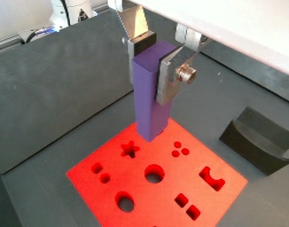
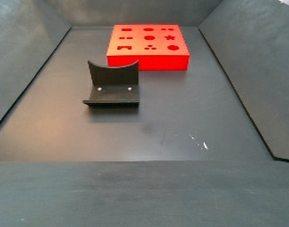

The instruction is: Insert the rectangle object.

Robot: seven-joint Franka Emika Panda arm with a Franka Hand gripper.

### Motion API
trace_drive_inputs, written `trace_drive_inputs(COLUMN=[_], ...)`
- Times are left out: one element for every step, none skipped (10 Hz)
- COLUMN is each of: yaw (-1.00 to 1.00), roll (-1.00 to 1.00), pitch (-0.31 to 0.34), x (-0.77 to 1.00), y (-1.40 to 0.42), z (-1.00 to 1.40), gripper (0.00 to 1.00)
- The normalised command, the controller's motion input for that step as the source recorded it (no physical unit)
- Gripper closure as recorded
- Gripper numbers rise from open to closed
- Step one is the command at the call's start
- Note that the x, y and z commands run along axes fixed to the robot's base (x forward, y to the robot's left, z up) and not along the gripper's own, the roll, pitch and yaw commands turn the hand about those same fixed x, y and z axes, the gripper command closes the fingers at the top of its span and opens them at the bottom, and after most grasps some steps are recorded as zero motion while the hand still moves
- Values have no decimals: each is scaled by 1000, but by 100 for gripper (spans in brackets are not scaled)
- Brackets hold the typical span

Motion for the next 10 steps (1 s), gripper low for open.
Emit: trace_drive_inputs(yaw=[-166,-137,-120,-120,-140,-169,-266,-451,-586,-683], roll=[-49,-3,0,0,0,13,153,261,216,123], pitch=[-161,-189,-206,-210,-181,-174,-7,106,27,0], x=[357,403,329,274,251,186,323,331,271,286], y=[-114,-231,-314,-303,-337,-360,-366,-191,-206,-254], z=[-211,-306,-449,-506,-549,-557,-306,-60,-91,-194], gripper=[100,100,100,100,100,100,100,100,100,100])
